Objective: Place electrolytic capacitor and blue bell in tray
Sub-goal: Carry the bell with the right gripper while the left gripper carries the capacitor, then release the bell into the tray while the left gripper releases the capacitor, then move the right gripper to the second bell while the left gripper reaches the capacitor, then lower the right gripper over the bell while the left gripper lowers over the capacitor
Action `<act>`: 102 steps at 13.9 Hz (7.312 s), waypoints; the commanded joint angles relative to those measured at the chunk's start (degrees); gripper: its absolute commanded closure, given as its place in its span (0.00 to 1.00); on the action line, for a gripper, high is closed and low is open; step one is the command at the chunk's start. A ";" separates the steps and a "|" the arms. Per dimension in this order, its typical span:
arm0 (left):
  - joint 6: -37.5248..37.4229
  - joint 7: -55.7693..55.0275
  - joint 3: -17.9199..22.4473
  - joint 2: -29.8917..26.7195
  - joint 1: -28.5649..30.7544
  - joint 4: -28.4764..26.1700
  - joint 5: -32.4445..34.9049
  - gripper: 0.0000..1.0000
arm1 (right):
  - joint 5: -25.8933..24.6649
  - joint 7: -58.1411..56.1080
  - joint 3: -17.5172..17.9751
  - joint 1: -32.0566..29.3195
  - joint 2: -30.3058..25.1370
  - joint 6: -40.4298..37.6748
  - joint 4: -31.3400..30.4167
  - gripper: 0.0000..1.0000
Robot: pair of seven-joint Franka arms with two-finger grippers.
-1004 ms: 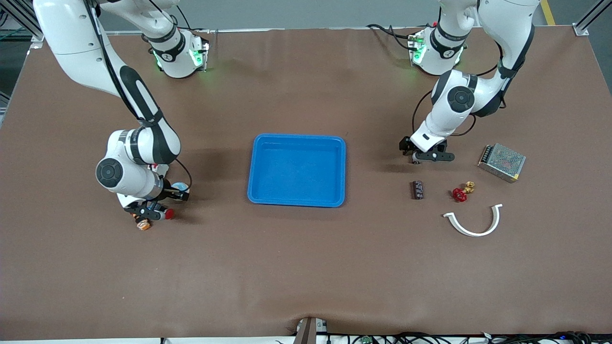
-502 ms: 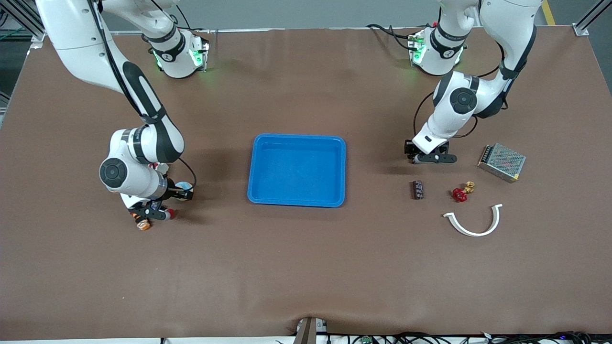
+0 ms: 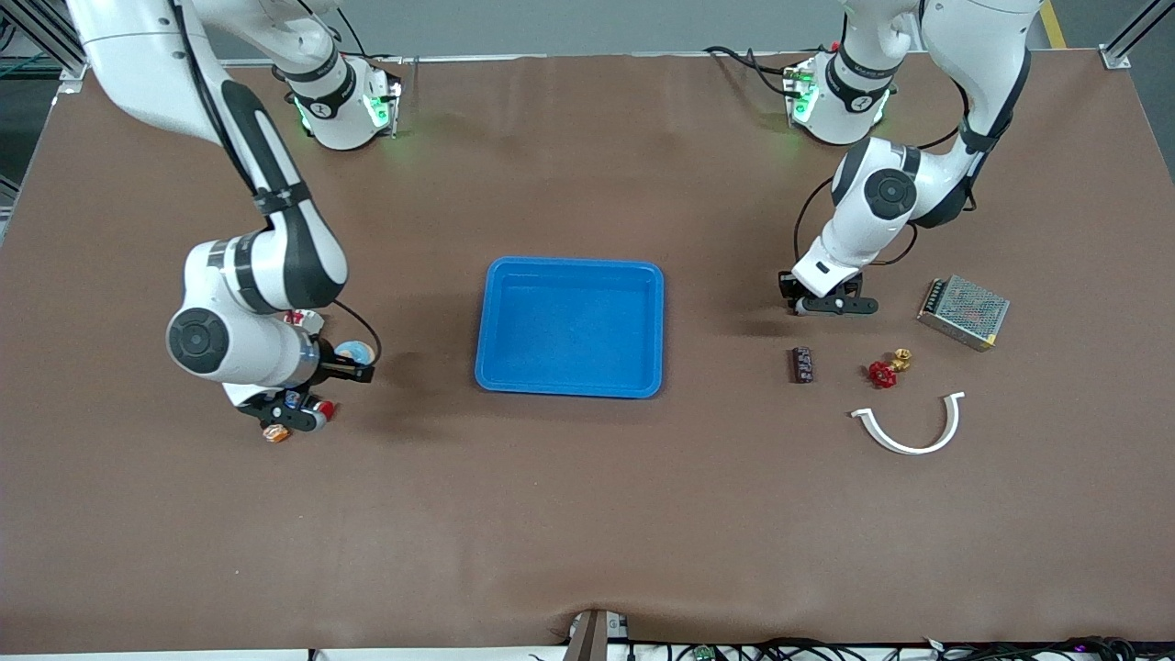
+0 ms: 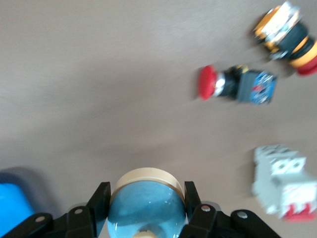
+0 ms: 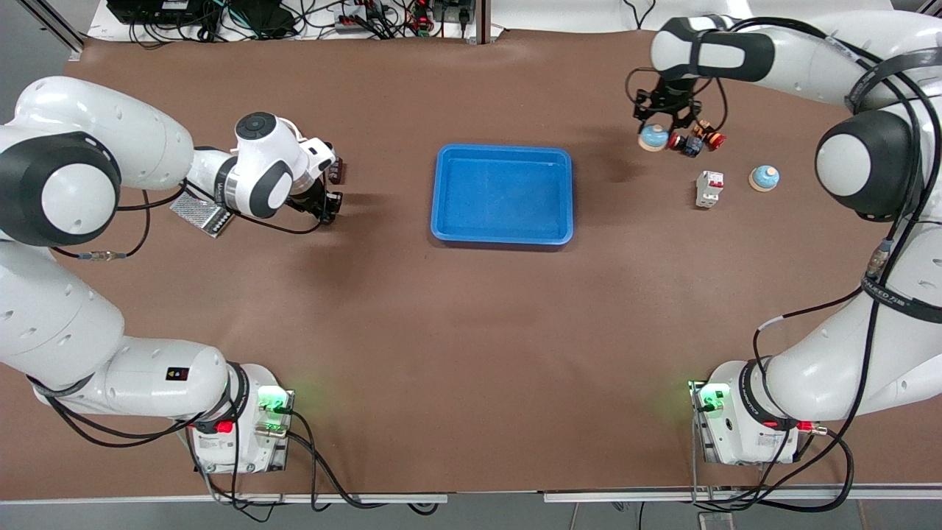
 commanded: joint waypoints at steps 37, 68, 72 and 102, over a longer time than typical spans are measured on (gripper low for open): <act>-16.75 -120.92 -10.46 14.42 -18.88 30.43 9.19 1.00 | 1.11 24.10 -0.56 27.37 0.02 21.84 -13.33 0.60; -28.78 -124.91 -5.28 23.23 -27.41 48.11 17.65 0.00 | -1.43 -21.99 -1.00 5.51 -28.09 -14.89 -11.83 0.00; -31.34 -117.81 -5.80 21.21 -24.17 48.11 14.33 0.00 | -4.87 -44.57 -1.00 -6.79 -28.45 -14.73 -12.01 0.00; -39.25 -32.66 -17.12 6.44 15.18 32.11 8.08 0.00 | -10.93 -83.75 -0.91 -30.37 -9.47 22.44 -21.41 0.00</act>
